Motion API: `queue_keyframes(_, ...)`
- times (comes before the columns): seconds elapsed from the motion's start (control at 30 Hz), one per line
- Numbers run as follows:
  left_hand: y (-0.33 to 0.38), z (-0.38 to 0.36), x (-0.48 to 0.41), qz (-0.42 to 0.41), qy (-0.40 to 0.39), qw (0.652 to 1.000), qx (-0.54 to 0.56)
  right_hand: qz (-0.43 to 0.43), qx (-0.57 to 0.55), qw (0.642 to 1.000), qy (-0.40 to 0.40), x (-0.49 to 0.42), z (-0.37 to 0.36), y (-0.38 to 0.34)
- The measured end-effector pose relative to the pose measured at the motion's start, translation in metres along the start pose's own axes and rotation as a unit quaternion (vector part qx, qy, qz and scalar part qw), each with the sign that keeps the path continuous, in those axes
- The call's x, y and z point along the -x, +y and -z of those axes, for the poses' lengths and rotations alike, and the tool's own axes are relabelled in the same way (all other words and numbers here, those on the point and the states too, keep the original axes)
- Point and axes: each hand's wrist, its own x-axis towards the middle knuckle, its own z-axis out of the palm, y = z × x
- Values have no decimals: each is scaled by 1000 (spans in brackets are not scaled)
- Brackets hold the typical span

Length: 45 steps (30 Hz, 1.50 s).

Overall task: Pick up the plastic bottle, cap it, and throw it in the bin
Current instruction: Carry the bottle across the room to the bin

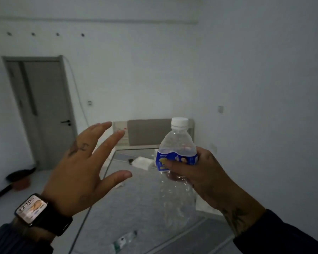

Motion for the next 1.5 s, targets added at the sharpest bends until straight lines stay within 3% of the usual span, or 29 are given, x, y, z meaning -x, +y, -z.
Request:
queue_keyframes(0.3,-168,68,83,92,-1,992,-91,8,-27,994,-103,-63,-193,13)
queue_keyframes(0.6,-352,94,131,147,-13,983,-110,3,-41,989,-146,-135,-373,32)
queue_keyframes(1.03,-503,75,140,158,-37,980,-118,-5,-38,989,-143,-219,-499,78)
queue_keyframes(1.5,-707,-35,82,149,-50,983,-98,-26,-56,989,-134,-401,-619,168)
